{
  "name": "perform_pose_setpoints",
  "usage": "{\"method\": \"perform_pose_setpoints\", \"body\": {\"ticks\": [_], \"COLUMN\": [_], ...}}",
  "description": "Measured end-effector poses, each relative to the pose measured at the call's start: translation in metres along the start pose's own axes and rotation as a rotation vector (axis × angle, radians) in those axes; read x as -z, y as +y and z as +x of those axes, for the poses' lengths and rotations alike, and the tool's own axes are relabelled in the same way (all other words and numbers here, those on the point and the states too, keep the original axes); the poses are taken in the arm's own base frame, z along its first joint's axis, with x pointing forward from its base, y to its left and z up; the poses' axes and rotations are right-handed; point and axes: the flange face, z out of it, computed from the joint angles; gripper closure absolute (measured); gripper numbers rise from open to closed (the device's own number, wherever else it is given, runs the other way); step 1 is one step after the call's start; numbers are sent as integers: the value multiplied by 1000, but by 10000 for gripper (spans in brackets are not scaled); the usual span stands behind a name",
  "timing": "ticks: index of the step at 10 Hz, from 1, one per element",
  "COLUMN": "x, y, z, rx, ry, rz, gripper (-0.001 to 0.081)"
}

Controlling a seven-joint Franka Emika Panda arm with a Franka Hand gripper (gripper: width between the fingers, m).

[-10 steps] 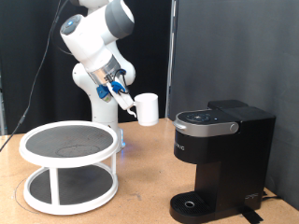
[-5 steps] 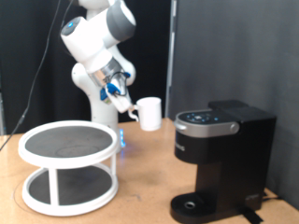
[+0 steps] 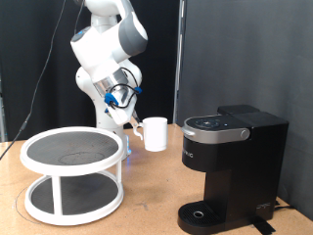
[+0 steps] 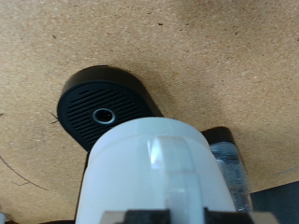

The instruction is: Make a cup of coffee with the keurig machine

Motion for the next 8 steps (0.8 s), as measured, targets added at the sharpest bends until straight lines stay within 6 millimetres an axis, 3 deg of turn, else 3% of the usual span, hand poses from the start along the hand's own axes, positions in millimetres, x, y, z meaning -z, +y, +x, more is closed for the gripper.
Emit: {"method": "perform_pose_setpoints", "body": {"ticks": [8], "x": [-15], "y": [-7], "z": [3], "rx": [-12], "ry": [28], "rz": [10], "gripper": [805]}}
